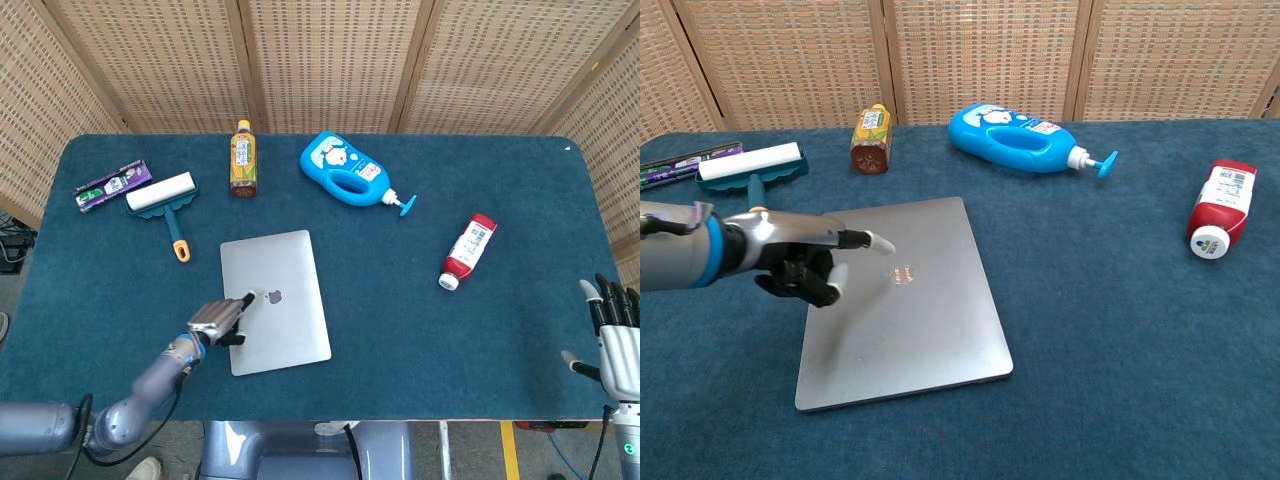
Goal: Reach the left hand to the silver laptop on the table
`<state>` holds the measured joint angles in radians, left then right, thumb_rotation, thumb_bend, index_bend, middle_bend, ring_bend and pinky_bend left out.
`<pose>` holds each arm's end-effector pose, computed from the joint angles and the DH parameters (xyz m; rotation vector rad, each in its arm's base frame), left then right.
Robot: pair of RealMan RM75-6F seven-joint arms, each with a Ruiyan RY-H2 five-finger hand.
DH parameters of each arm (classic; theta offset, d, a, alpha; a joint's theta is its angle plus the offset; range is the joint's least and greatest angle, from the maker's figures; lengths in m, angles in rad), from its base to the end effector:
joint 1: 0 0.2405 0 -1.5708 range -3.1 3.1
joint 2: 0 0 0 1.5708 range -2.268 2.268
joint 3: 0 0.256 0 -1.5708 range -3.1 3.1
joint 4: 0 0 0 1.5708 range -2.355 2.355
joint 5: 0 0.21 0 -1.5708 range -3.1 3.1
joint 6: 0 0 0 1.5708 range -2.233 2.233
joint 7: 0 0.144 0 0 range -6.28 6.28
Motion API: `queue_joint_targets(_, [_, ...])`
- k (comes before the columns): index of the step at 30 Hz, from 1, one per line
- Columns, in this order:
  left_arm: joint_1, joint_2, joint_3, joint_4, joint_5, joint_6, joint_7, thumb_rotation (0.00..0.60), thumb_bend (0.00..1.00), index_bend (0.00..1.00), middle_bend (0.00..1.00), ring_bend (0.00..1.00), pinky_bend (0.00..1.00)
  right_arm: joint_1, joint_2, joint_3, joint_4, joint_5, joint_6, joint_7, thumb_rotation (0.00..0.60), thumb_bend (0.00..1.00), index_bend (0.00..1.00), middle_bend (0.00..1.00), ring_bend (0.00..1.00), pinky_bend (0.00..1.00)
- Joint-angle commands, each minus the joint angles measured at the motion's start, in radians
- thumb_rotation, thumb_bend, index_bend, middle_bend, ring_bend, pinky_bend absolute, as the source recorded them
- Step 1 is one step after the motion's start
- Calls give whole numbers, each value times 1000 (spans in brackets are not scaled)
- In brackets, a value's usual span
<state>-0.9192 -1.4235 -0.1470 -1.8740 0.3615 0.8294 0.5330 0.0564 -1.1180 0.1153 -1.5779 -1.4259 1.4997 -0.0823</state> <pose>-0.1162 0.2916 -0.0320 -1.9059 -1.5689 -0.5766 -0.3261 -0.1852 0.1787 1.2921 -0.8074 0.8131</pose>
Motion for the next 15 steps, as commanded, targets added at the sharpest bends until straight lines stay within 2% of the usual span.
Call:
queue_joint_targets(1, [-64,-56,19,42,-63,-18,21,600,939,0,986,1000,1000,1,-1,-1,3,1,-3,-1,600,0,0,0,0,0])
queue_joint_targets(15, [-89,-84,48,57,-46,38,-22,600,940,0,986,1000,1000,0,3,-1,0,1,1,5,600,0,0,0,0,0])
